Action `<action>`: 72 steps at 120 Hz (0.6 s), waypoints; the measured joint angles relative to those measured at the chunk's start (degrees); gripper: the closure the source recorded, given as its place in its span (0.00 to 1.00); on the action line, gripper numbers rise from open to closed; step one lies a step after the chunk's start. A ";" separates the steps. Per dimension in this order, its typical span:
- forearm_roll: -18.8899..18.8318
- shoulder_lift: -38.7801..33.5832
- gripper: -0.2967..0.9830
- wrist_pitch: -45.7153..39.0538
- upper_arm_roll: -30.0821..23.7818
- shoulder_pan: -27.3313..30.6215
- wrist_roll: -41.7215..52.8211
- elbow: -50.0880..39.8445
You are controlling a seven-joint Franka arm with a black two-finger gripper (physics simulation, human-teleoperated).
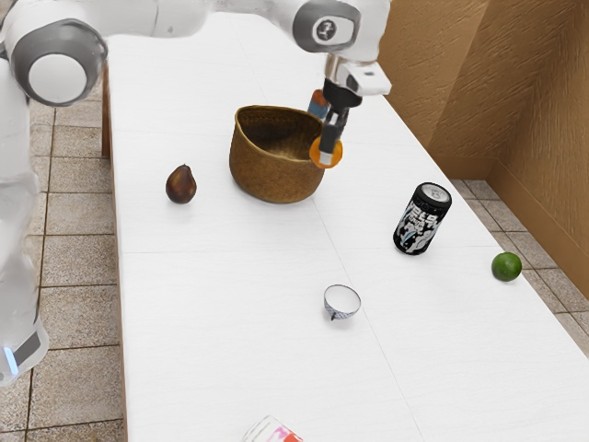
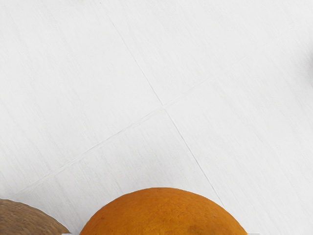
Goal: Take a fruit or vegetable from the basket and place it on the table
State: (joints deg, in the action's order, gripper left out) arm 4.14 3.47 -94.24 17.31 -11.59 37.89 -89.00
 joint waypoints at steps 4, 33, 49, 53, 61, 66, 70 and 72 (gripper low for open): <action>-0.02 0.00 0.46 0.41 -0.02 -3.03 -0.13 -0.03; -0.21 0.93 0.45 1.99 0.13 -2.93 -0.72 -0.06; -0.59 1.01 0.32 2.57 0.19 -1.32 -0.59 -0.06; -0.64 0.98 0.30 2.75 0.19 -1.63 -0.56 -0.06; -0.76 0.81 0.27 3.39 0.12 -2.35 -0.50 -0.06; -0.80 0.76 0.26 3.99 0.07 -2.78 -0.46 -0.06; -0.85 0.79 0.26 4.39 0.04 -3.14 -0.42 -0.06; -0.87 0.84 0.25 4.56 0.03 -3.32 -0.40 -0.06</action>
State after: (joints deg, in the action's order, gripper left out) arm 3.27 4.31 -89.67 17.34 -14.91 37.49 -89.06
